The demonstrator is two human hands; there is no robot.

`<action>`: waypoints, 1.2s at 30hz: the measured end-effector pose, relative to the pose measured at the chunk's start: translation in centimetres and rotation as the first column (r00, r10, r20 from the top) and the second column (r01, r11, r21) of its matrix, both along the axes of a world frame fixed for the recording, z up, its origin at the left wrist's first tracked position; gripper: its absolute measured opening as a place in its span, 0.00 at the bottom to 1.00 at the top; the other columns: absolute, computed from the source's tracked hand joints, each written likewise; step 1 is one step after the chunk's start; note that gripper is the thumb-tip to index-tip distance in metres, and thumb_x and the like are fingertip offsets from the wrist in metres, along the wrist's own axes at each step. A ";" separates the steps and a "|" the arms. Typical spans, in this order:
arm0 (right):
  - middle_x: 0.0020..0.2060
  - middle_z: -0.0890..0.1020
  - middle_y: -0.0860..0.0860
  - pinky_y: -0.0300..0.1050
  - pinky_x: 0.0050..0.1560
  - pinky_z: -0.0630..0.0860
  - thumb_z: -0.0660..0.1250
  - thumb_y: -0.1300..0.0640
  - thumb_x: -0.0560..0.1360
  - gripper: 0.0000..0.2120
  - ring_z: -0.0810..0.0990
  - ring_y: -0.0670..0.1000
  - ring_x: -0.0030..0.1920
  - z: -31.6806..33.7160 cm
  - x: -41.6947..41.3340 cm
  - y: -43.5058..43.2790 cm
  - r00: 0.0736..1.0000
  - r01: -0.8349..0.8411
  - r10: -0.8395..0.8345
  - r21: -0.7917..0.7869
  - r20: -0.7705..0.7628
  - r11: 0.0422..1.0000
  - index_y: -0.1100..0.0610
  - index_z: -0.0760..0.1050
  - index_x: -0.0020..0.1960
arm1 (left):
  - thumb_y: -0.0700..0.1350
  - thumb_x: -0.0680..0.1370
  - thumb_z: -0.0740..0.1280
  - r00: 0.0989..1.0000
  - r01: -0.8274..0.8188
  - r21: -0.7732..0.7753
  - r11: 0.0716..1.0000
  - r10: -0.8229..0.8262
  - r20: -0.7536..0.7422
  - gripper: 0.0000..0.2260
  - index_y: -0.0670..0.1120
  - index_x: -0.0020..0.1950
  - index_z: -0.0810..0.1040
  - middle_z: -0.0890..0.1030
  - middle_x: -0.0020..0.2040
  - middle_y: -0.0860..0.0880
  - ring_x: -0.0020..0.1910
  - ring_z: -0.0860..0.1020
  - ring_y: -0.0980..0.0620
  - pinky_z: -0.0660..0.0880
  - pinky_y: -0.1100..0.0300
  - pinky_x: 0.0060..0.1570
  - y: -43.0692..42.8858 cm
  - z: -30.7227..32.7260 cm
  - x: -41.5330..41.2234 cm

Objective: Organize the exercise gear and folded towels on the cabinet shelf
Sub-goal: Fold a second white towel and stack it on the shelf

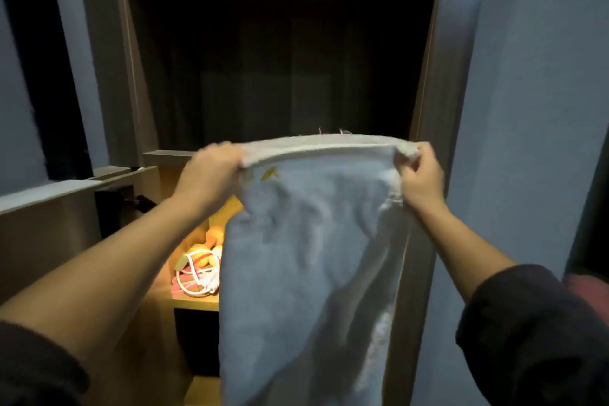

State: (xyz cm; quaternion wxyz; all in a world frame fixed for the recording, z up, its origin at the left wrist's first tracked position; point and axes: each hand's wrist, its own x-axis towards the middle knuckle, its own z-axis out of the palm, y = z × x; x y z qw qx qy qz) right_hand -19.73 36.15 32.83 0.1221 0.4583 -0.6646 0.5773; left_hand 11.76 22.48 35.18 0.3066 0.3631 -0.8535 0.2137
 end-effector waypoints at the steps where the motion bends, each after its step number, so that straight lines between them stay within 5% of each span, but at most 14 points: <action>1: 0.40 0.76 0.49 0.39 0.39 0.70 0.63 0.58 0.79 0.01 0.75 0.51 0.42 -0.7 0.2 -0.1 0.999 -0.008 0.017 0.181 -0.049 0.983 0.56 0.71 0.48 | 0.41 0.76 0.67 0.987 -0.071 0.113 0.991 0.053 0.152 0.07 0.43 0.52 0.80 0.80 0.49 0.42 0.48 0.80 0.40 0.75 0.52 0.44 0.3 -0.6 -0.2; 3: 0.42 0.76 0.48 0.40 0.37 0.69 0.62 0.57 0.80 0.03 0.76 0.49 0.43 -2.2 0.2 -0.4 0.995 -0.055 0.083 0.393 -0.055 0.918 0.52 0.71 0.48 | 0.41 0.76 0.67 0.951 -0.155 0.208 0.966 0.089 0.296 0.06 0.47 0.51 0.80 0.80 0.48 0.46 0.47 0.80 0.45 0.76 0.55 0.44 0.2 -1.5 -0.1; 8: 0.38 0.75 0.49 0.38 0.33 0.66 0.64 0.54 0.80 0.07 0.70 0.44 0.37 -2.0 0.0 -0.6 0.998 -0.063 0.065 0.287 0.001 0.956 0.56 0.71 0.46 | 0.43 0.77 0.69 0.977 -0.155 0.261 0.953 0.108 0.185 0.04 0.48 0.51 0.79 0.78 0.41 0.49 0.39 0.78 0.52 0.76 0.60 0.36 -1.0 -1.2 0.8; 11: 0.37 0.74 0.48 0.33 0.29 0.64 0.64 0.55 0.80 0.07 0.70 0.43 0.36 -1.5 0.2 -0.8 1.000 -0.031 0.030 0.050 0.005 0.998 0.53 0.69 0.44 | 0.41 0.76 0.68 0.999 -0.020 0.018 1.000 0.019 0.051 0.05 0.46 0.52 0.80 0.79 0.46 0.46 0.45 0.79 0.45 0.77 0.51 0.42 -1.3 -0.9 1.1; 14: 0.40 0.74 0.46 0.38 0.33 0.64 0.65 0.55 0.79 0.06 0.72 0.44 0.39 -1.2 0.1 -0.7 0.995 -0.079 0.094 0.323 -0.030 0.943 0.53 0.70 0.44 | 0.42 0.78 0.64 0.958 -0.089 0.048 0.995 0.073 0.277 0.08 0.46 0.55 0.78 0.79 0.52 0.46 0.51 0.79 0.43 0.77 0.50 0.48 -1.2 -0.6 1.2; 16: 0.40 0.76 0.47 0.41 0.35 0.67 0.65 0.55 0.79 0.07 0.74 0.46 0.40 -1.2 -0.4 -0.9 0.994 -0.103 0.112 0.367 -0.005 0.925 0.52 0.70 0.44 | 0.42 0.77 0.65 0.932 -0.140 0.062 0.988 0.111 0.344 0.07 0.48 0.55 0.77 0.78 0.51 0.48 0.51 0.79 0.45 0.77 0.52 0.46 -1.2 -0.4 1.3; 20: 0.40 0.77 0.51 0.42 0.32 0.70 0.65 0.55 0.79 0.06 0.74 0.49 0.38 -1.8 -0.8 -0.3 0.979 -0.171 0.139 0.229 0.151 0.958 0.57 0.73 0.47 | 0.44 0.79 0.64 0.974 -0.014 0.037 0.999 0.005 0.226 0.03 0.48 0.51 0.77 0.78 0.48 0.49 0.46 0.78 0.48 0.76 0.55 0.42 -1.7 -0.3 1.6; 24: 0.40 0.75 0.56 0.42 0.33 0.72 0.65 0.54 0.79 0.13 0.74 0.52 0.39 -1.1 -0.9 0.4 0.972 -0.199 0.164 0.219 0.170 0.955 0.66 0.73 0.48 | 0.46 0.80 0.64 0.971 0.068 0.256 0.964 -0.123 0.203 0.05 0.49 0.44 0.76 0.77 0.43 0.50 0.43 0.76 0.53 0.77 0.53 0.44 -1.8 1.1 2.9; 29: 0.41 0.80 0.51 0.35 0.29 0.73 0.67 0.54 0.79 0.06 0.78 0.47 0.36 1.5 0.5 2.6 0.947 -0.287 0.261 0.123 0.189 0.950 0.56 0.78 0.49 | 0.46 0.79 0.67 0.974 0.168 0.227 0.959 -0.197 0.114 0.06 0.47 0.42 0.75 0.76 0.39 0.50 0.41 0.77 0.49 0.75 0.50 0.41 -0.6 3.3 5.3; 36: 0.56 0.83 0.58 0.51 0.53 0.80 0.66 0.54 0.78 0.17 0.83 0.59 0.55 1.5 3.1 8.6 0.761 -0.590 0.516 0.088 0.394 0.803 0.62 0.76 0.63 | 0.51 0.78 0.68 0.909 0.396 0.200 0.896 -0.353 -0.220 0.15 0.48 0.33 0.75 0.75 0.29 0.50 0.29 0.74 0.52 0.66 0.59 0.30 4.2 2.1 8.4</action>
